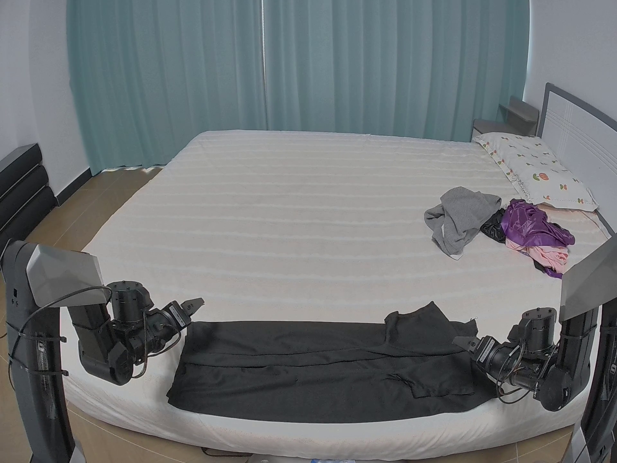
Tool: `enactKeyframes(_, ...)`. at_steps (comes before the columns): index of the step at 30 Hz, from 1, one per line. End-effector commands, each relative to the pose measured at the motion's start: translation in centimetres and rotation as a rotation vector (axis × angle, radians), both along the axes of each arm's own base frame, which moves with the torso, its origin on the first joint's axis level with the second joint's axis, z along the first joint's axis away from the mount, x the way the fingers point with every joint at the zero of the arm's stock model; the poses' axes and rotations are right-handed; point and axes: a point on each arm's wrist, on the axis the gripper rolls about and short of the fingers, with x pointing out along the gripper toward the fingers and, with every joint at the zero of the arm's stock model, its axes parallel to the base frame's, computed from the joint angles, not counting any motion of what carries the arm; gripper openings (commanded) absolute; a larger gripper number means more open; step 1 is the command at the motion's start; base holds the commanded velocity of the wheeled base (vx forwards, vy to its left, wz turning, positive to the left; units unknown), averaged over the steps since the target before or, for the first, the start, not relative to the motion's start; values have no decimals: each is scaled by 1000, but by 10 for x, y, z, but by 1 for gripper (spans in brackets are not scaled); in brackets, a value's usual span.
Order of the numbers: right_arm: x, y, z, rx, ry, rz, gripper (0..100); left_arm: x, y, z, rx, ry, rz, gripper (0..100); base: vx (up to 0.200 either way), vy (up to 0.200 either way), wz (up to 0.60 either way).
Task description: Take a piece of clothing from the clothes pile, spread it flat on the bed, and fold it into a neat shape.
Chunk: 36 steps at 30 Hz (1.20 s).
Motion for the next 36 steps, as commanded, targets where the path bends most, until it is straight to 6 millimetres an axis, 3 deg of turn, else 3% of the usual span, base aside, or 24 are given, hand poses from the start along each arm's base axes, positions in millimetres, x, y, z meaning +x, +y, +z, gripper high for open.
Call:
enactKeyframes(1, 1, 1, -1, 1, 4, 4, 100, 22, -12, -23, 29, 43, -37, 100, 0, 0, 0)
enactKeyframes(10, 1, 1, -3, 2, -6, 1, 100, 28, -17, -30, 83, 42, 20, 100, 0, 0, 0)
enactKeyframes(11, 1, 3, -3, 1, -9, 4, 100, 24, -16, -30, 87, 53, 25, 0, 0, 0, 0)
enactKeyframes(15, 3, 8, -3, 6, -17, 19, 100, 22, -16, -32, 93, 63, 31, 0, 0, 0, 0)
enactKeyframes(18, 14, 11, -2, 12, -53, 20, 100, 22, -14, -33, 107, 66, 69, 0, 0, 0, 0)
enactKeyframes(23, 29, 17, -20, -1, -54, 11, 100, 25, -9, -31, 106, 56, 116, 0, 0, 0, 0)
enactKeyframes(30, 78, -8, -20, -58, -111, -71, 100, 24, -10, -31, 83, 60, 130, 0, 0, 0, 0)
enactKeyframes(36, 102, -19, -29, -89, -123, -82, 100, 23, -11, -32, 84, 65, 126, 0, 0, 0, 0)
